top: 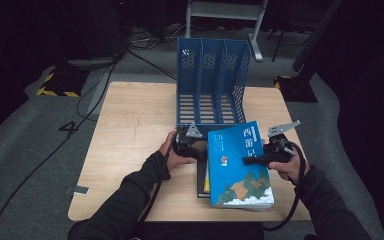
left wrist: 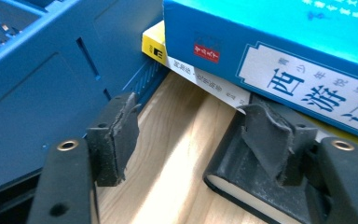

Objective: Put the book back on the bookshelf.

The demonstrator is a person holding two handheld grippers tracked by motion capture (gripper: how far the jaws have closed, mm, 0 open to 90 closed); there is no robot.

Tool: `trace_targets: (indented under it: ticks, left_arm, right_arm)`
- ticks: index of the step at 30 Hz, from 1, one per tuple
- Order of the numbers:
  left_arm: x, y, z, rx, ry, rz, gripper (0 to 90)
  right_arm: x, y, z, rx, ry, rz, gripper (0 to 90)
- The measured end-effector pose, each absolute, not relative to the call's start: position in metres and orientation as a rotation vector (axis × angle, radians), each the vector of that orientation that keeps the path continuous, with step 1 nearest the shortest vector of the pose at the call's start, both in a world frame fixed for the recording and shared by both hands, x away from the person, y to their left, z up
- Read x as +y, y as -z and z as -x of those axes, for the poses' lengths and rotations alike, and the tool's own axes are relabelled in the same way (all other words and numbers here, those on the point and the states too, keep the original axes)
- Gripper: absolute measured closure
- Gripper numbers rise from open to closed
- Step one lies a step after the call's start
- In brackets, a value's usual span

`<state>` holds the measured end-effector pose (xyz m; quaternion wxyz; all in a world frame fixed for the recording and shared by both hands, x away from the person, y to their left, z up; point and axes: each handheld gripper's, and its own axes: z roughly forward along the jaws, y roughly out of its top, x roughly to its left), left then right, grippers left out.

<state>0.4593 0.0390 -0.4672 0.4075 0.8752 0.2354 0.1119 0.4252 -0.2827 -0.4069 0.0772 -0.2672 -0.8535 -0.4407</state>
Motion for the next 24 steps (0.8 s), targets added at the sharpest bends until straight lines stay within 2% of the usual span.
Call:
trace_targets:
  ticks: [5, 10, 24]
  left_arm:
    - [0.040, 0.466, -0.461, 0.590, -0.250, -2.182, 44.3]
    - [0.044, 0.462, -0.461, 0.576, -0.227, -2.151, 57.3]
    - [0.061, 0.425, -0.475, 0.607, -0.197, -2.009, 76.3]
  right_arm:
    - [-0.282, 0.404, -0.422, -2.575, 1.346, 0.788, 63.5]
    - [-0.279, 0.398, -0.422, -2.584, 1.384, 0.755, 65.1]
    - [-0.267, 0.376, -0.424, -2.618, 1.580, 0.725, 69.4]
